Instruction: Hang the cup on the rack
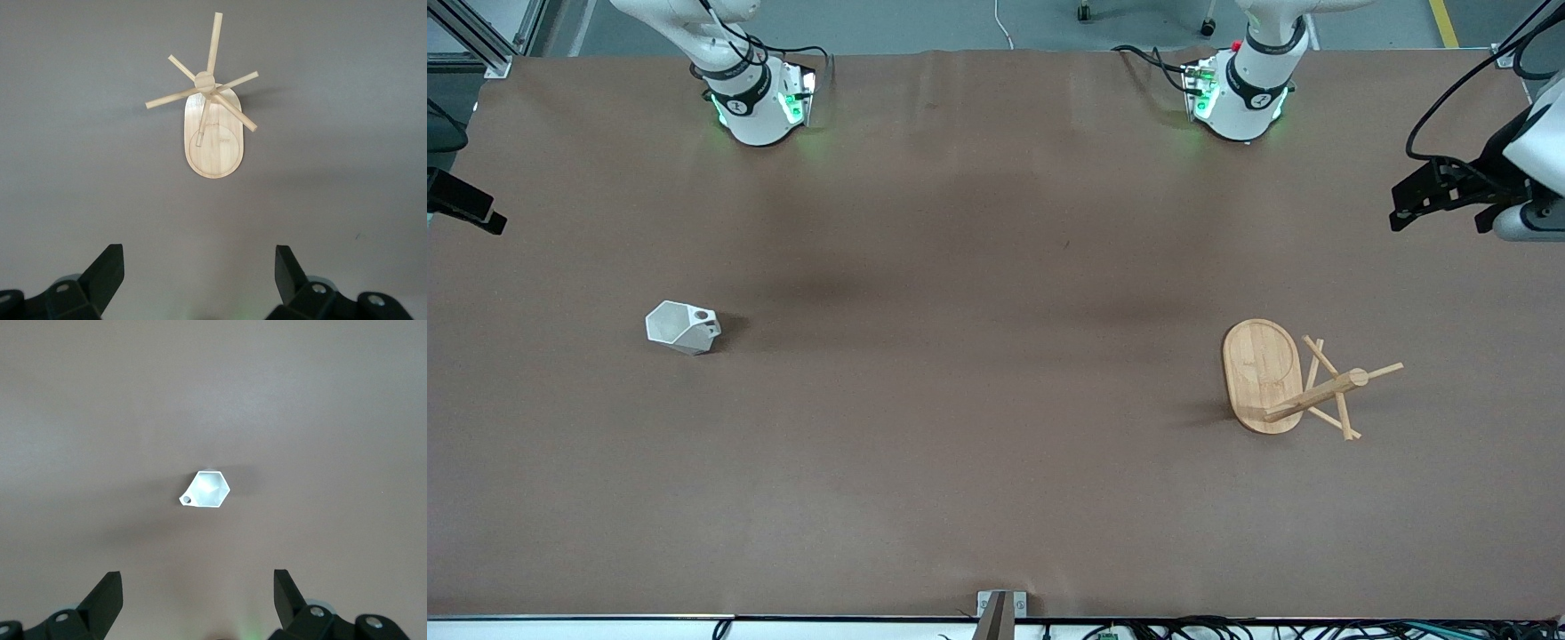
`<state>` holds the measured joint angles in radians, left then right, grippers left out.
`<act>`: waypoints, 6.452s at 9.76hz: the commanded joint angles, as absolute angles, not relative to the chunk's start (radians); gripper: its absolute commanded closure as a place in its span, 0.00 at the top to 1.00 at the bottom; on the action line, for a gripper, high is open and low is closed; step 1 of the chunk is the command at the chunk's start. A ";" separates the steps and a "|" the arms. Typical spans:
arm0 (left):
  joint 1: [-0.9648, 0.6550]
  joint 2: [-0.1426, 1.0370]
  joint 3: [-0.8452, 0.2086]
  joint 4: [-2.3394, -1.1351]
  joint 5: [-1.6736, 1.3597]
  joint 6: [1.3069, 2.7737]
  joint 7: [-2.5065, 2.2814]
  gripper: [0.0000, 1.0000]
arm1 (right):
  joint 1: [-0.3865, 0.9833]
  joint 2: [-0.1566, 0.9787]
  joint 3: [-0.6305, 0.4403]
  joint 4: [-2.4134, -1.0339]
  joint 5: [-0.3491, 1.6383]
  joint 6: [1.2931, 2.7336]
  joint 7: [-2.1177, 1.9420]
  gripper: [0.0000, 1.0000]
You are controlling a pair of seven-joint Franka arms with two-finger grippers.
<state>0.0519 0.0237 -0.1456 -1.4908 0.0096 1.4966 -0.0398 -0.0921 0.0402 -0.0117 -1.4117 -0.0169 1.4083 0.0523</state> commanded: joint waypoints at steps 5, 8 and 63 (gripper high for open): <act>0.060 0.064 -0.155 -1.486 0.015 1.470 -0.014 1.00 | -0.109 0.032 -0.009 -1.711 -0.026 1.642 -0.018 1.00; 0.063 0.075 -0.153 -1.479 0.021 1.476 -0.014 1.00 | -0.167 0.034 -0.009 -1.938 -0.020 1.881 -0.118 1.00; -0.692 0.357 -0.218 -1.405 0.049 1.839 0.486 0.98 | 0.420 0.356 0.026 -2.197 2.016 1.634 -0.942 0.00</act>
<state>-0.6765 0.3212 -0.2215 -1.4252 0.0029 1.8355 0.4717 0.4176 0.3749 0.0264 -2.1691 1.9790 1.6474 -0.9164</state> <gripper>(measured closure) 0.018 0.943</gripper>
